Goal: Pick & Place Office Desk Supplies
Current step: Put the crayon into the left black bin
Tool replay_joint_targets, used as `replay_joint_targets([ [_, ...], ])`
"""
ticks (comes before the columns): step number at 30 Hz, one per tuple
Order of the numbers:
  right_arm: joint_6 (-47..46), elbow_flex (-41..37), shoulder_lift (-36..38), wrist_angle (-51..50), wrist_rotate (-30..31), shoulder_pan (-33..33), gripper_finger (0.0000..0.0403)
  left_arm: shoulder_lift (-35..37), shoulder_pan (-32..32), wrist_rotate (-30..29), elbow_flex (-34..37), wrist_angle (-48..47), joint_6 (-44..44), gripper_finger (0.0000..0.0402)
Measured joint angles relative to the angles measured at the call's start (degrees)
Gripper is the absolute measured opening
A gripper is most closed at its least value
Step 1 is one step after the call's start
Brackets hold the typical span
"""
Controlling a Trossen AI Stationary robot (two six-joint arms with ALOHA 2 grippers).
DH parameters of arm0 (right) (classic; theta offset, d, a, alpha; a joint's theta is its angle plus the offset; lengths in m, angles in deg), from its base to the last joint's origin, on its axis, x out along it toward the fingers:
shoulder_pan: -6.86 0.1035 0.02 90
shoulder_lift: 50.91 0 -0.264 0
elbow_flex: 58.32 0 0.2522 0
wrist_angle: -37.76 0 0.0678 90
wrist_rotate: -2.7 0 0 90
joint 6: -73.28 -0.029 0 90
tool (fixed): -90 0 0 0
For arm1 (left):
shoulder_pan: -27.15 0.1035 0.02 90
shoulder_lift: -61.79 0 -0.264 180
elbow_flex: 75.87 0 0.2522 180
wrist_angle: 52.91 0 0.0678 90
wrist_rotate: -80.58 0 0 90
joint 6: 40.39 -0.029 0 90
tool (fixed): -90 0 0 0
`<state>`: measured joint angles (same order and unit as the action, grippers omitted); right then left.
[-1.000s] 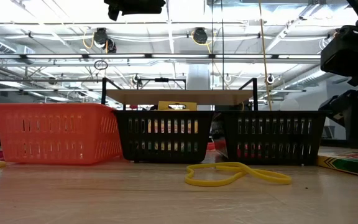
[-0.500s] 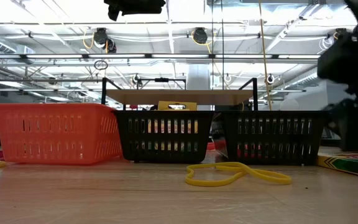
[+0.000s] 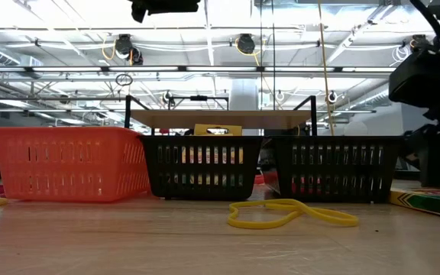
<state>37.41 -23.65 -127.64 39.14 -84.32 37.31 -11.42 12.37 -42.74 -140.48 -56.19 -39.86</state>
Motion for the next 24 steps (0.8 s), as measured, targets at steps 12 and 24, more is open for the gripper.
replay_joint_targets([
  [12,-3.48,0.02,0.03,-0.49,1.36,-0.11,0.0003,0.0,-0.36,-0.01,0.0,0.04,-0.02,0.012],
  [24,-1.64,-0.09,9.84,-3.15,1.31,0.02,0.0,0.0,-0.36,-0.02,0.0,0.07,1.09,0.012],
])
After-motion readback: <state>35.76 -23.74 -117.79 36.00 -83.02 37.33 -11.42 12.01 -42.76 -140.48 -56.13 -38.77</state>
